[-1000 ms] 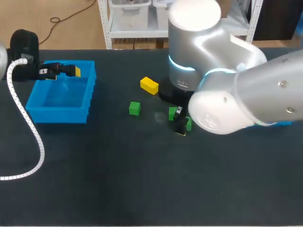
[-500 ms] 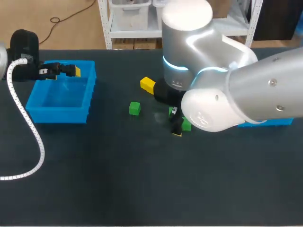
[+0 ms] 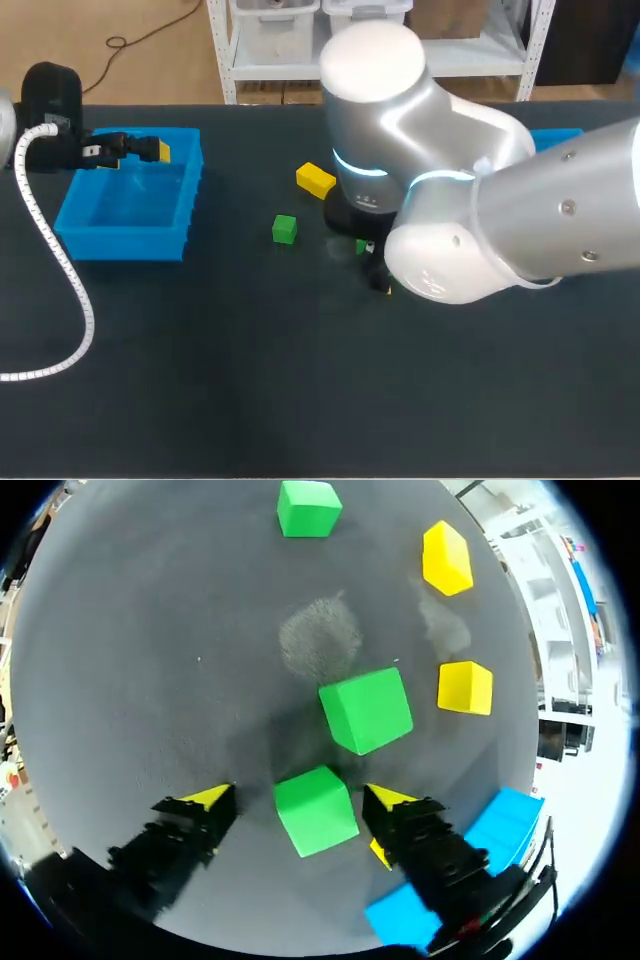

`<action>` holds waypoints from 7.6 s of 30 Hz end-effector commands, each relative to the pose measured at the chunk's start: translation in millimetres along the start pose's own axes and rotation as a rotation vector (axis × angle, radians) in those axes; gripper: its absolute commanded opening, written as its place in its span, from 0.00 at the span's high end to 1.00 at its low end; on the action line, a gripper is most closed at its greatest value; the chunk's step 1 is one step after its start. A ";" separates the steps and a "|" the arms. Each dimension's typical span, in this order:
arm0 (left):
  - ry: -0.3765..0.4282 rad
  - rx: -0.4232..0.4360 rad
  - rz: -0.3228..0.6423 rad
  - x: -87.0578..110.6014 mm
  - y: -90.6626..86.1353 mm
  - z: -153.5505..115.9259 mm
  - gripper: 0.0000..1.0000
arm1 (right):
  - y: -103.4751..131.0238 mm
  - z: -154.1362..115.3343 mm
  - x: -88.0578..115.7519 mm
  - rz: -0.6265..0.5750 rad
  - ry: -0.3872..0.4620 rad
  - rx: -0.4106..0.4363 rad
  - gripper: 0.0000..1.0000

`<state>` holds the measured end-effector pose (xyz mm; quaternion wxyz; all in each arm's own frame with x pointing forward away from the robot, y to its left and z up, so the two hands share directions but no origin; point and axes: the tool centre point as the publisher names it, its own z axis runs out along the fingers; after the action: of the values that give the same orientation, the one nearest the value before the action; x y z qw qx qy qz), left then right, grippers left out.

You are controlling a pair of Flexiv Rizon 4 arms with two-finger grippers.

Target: Put the green cubes in the right bin and the yellow cubes in the left bin.

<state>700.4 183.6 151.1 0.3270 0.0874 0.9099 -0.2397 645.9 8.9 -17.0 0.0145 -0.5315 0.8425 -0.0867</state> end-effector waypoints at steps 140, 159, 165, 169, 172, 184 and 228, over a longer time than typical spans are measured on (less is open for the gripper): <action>-0.006 0.007 0.001 1.3 1.2 0.0 0.00 | -225.5 -76.8 177.3 1.360 -0.141 0.244 1.00; -0.006 0.007 0.001 1.3 1.2 0.0 0.00 | -177.4 -129.6 97.5 1.016 -0.308 0.249 0.00; -0.006 0.007 0.001 1.3 1.2 0.0 0.00 | -110.7 -155.2 30.3 0.811 -0.408 0.181 0.00; -0.006 0.007 0.001 1.3 1.2 0.0 0.00 | -66.6 -155.6 -4.5 0.751 -0.439 0.122 0.00; -0.006 0.007 0.001 1.3 1.2 0.0 0.00 | -38.0 -148.7 -26.2 0.729 -0.443 0.066 0.00; -0.006 0.007 0.001 1.3 1.2 0.0 0.00 | 35.6 -104.2 -97.4 0.896 -0.377 -0.127 0.00; -0.006 0.007 0.001 1.3 1.2 0.0 0.00 | 69.0 -102.0 -116.4 0.875 -0.441 -0.191 0.00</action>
<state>700.4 183.7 151.0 0.3270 0.0873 0.9099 -0.2396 616.9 151.2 74.7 0.1441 -0.1400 0.9730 0.1136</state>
